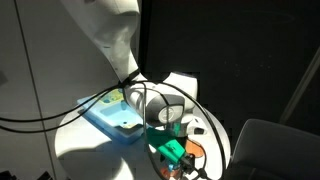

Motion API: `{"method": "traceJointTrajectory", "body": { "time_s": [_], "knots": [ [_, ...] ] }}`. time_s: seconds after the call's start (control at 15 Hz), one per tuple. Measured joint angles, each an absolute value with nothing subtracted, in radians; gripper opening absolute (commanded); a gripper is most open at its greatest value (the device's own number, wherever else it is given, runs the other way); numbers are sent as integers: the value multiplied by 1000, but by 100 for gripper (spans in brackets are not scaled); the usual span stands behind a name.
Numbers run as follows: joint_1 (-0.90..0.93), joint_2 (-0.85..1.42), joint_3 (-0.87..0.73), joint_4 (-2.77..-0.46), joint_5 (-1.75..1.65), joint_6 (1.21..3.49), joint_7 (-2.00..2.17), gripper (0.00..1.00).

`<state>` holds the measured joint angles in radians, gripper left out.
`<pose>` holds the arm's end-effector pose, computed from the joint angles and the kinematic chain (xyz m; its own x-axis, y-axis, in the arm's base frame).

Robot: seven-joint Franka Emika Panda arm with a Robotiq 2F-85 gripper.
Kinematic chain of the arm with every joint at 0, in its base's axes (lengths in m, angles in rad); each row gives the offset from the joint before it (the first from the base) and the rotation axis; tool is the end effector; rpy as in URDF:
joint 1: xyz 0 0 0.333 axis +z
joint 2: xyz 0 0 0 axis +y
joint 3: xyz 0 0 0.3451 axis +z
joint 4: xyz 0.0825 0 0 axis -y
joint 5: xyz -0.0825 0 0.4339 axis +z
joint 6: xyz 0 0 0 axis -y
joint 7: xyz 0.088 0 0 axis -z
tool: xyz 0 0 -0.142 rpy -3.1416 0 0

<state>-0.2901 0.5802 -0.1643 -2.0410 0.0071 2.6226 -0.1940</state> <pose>0.5693 -0.2823 0.1039 0.9713 -0.2378 -0.0086 -0.2362 -0.9679 0.0861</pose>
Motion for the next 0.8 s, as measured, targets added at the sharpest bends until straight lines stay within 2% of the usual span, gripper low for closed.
{"method": "traceJointTrajectory", "body": {
  "time_s": [0.07,0.13,0.2,0.27,0.47,0.53,0.8],
  "knots": [
    [-295,586,-162,-2037,7,2623,-200,100],
    [-301,592,-159,-2033,8,2623,-206,75],
    [-308,597,-153,-2030,8,2623,-212,73],
    [-317,602,-146,-2026,9,2623,-221,66],
    [-339,610,-124,-2018,11,2623,-244,41],
    [-344,610,-119,-2016,11,2623,-248,36],
    [-351,611,-108,-2013,11,2623,-258,36]
  ]
}}
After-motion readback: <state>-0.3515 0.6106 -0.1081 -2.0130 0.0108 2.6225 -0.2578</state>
